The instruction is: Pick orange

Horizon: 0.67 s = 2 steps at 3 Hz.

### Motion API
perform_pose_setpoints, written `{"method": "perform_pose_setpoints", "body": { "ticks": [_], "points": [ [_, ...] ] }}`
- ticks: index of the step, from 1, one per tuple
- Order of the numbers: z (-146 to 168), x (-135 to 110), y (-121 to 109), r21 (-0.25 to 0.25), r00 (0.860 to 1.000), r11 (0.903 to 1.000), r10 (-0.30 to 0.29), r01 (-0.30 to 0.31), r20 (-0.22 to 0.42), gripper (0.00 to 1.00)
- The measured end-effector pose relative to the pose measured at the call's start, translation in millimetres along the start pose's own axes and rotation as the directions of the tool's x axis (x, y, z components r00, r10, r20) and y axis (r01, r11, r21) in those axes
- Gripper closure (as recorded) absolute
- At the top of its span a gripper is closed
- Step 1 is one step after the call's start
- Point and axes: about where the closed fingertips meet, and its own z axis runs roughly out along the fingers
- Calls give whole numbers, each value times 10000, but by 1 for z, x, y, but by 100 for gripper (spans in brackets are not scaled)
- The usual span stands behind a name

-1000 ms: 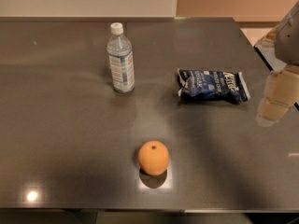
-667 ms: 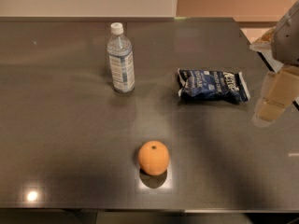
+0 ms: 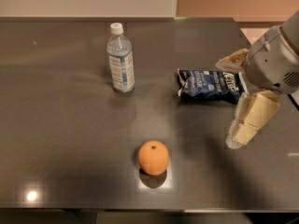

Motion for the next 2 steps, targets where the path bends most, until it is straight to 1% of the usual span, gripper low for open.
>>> {"method": "perform_pose_setpoints", "body": {
  "ticks": [1,2],
  "points": [
    [29,-24,21,-391,9947,9972,-596,630,836,0],
    [60,-39,41,-680,9849,9912,-1031,1133,1391,0]
  ]
}}
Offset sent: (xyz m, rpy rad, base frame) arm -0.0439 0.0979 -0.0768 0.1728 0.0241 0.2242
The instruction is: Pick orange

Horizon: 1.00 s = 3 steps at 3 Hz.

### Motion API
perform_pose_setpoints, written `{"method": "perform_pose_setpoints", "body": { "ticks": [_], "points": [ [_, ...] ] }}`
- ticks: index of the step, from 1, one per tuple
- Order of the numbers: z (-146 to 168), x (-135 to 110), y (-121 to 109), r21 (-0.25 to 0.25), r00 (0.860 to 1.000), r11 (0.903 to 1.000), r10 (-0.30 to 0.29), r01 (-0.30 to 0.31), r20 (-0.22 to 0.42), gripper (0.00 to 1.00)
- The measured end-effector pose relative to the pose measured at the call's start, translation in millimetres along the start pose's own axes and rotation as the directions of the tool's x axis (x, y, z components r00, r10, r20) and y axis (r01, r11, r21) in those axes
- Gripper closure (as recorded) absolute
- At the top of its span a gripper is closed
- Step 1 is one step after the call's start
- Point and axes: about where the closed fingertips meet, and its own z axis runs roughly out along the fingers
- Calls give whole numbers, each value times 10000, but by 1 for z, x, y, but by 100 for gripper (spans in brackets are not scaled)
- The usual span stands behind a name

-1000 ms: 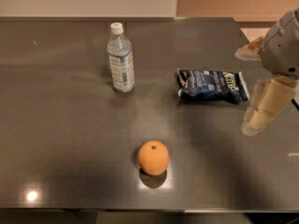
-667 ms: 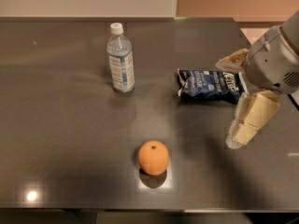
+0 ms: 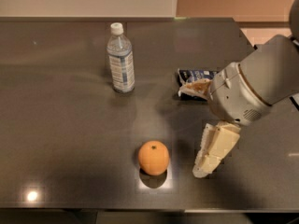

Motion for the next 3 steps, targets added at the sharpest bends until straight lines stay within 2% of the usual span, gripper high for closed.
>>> {"method": "perform_pose_setpoints", "body": {
  "ticks": [2,3],
  "points": [
    [50,-11,24,-405,9980,9979,-490,506,410,0],
    [66,-15,31,-598,9966,9959,-647,677,509,16]
  ]
}}
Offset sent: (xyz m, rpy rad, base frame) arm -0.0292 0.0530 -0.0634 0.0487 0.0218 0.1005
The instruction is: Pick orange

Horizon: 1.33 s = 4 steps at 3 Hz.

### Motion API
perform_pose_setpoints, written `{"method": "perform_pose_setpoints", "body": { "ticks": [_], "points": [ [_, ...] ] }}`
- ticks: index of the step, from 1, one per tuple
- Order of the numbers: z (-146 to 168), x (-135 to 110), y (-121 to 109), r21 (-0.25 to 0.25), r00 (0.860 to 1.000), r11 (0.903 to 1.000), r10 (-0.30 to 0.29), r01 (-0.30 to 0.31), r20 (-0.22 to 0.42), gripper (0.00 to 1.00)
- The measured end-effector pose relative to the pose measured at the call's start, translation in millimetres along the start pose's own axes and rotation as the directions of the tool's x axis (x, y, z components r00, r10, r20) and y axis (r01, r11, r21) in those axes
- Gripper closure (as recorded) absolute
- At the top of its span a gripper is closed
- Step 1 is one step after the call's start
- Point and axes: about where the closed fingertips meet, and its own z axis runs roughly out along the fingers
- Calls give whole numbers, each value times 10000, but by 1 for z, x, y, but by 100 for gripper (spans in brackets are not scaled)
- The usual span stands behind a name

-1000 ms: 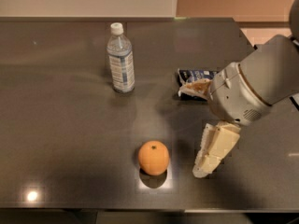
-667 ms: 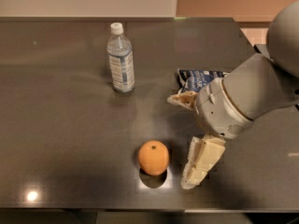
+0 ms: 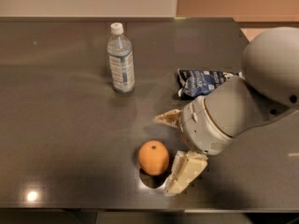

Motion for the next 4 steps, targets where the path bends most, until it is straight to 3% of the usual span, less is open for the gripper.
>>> {"method": "perform_pose_setpoints", "body": {
  "ticks": [2,3,4],
  "points": [
    [12,-9,5,-315,9997,9993,-177,182,177,62],
    [-1,-14,-10,-375,9998,9992,106,-101,144,86],
    [-36,-16,-42,-230,9980,9980,602,-597,211,100]
  ]
}}
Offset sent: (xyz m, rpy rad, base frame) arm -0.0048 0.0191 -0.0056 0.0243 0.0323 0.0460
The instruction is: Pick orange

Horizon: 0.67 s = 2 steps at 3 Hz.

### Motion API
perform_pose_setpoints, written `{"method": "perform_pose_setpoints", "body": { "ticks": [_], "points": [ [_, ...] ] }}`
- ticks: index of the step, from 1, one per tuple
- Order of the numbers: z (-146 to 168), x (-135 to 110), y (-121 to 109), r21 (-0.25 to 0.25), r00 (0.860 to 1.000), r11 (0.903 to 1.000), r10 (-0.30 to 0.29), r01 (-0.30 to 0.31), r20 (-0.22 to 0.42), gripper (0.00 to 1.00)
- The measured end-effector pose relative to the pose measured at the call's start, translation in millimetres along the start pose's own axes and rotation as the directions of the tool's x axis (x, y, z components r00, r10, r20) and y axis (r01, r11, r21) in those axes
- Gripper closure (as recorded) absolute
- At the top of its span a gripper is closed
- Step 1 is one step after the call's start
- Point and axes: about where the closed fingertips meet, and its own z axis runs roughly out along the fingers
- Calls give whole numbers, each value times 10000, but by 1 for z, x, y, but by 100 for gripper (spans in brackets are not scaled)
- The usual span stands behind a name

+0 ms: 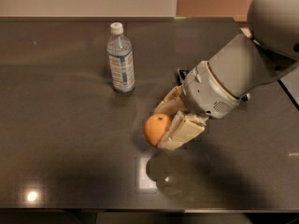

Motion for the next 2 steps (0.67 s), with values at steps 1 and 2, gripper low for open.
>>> {"method": "perform_pose_setpoints", "body": {
  "ticks": [1,2],
  "points": [
    [-57,-7,-29,246,9989,9992,303,-312,368,100],
    [-60,-9,-30,287,9990,9992,255,-266,372,100]
  ]
}}
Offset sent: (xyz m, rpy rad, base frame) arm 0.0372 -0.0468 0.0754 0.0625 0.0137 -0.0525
